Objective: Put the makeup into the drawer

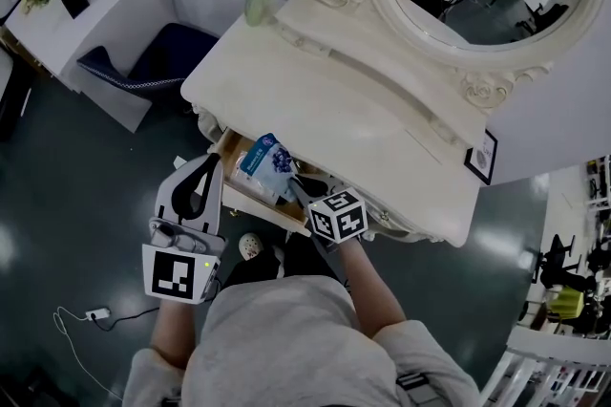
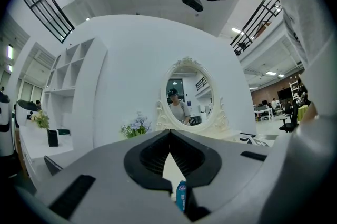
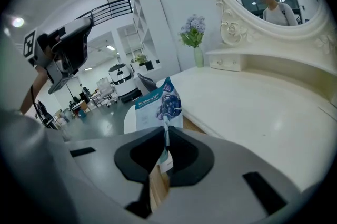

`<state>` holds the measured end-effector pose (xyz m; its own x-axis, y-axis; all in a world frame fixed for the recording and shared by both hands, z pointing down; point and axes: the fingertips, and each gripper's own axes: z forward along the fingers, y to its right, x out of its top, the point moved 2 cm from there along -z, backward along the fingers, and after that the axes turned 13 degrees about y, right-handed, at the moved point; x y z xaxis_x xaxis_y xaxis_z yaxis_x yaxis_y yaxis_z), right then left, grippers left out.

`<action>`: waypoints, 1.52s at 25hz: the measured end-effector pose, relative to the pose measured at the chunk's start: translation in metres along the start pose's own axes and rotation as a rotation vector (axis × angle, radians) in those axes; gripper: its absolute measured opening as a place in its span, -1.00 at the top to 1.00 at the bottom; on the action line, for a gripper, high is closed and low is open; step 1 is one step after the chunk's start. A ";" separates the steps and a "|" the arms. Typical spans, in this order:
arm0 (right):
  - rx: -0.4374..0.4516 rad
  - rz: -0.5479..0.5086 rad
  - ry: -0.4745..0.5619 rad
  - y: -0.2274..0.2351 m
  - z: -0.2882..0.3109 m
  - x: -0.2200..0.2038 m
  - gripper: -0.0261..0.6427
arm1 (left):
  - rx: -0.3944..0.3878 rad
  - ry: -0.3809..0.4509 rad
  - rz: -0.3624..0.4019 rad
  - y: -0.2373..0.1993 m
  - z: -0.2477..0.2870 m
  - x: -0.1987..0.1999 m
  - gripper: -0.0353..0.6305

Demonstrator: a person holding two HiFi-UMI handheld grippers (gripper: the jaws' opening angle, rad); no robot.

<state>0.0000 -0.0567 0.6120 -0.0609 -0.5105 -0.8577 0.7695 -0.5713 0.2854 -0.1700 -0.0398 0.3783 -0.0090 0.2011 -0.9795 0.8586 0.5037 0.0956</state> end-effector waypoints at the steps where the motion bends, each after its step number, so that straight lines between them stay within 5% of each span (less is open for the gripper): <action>1: 0.003 -0.003 -0.015 0.000 0.002 -0.004 0.82 | 0.001 0.000 0.000 -0.001 0.000 0.000 0.85; 17: -0.018 -0.017 -0.228 0.015 0.032 -0.060 0.82 | 0.016 -0.009 0.001 -0.013 -0.005 -0.007 0.85; 38: -0.095 -0.191 -0.471 0.029 0.057 -0.095 0.81 | 0.037 -0.044 0.004 -0.030 -0.014 -0.014 0.85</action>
<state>-0.0078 -0.0611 0.7262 -0.4685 -0.6492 -0.5992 0.7698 -0.6327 0.0836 -0.2023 -0.0462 0.3921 0.0168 0.1655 -0.9861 0.8767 0.4717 0.0941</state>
